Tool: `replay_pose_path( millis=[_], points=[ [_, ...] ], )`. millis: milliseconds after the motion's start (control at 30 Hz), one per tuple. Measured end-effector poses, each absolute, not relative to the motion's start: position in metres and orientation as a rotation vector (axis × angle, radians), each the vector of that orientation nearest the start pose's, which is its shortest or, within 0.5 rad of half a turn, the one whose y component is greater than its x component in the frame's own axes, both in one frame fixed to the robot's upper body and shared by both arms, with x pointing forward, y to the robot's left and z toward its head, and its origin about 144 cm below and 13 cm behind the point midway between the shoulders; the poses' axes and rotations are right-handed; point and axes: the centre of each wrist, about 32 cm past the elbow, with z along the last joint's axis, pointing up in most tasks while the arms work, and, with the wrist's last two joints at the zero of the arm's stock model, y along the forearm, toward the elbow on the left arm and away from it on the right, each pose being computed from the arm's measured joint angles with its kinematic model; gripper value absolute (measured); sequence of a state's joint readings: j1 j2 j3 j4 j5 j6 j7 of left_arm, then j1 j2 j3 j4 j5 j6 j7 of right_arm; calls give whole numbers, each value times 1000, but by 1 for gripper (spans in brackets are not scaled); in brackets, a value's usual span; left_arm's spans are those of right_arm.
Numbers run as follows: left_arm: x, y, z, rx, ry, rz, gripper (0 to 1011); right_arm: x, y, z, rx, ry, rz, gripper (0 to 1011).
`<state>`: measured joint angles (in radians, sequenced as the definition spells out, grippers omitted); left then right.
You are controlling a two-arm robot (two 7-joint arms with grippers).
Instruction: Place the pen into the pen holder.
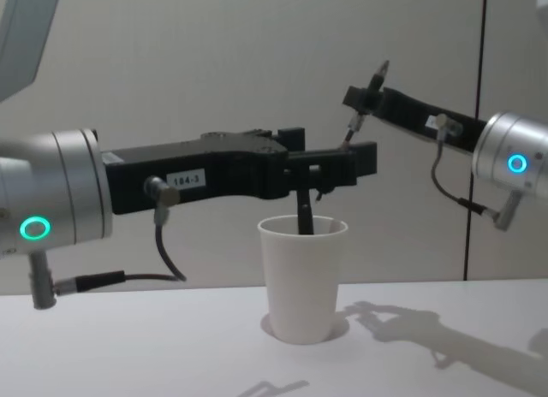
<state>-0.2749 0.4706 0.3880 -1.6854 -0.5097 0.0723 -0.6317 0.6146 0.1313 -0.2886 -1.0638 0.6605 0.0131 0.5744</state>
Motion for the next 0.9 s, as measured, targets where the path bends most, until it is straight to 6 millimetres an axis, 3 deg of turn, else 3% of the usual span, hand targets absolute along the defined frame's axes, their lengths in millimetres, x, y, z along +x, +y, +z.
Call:
replay_pose_path(
  millis=[900],
  points=[
    [502, 236, 1244, -46, -109, 538, 1001, 632, -200, 1222, 285, 173, -754, 132]
  ],
)
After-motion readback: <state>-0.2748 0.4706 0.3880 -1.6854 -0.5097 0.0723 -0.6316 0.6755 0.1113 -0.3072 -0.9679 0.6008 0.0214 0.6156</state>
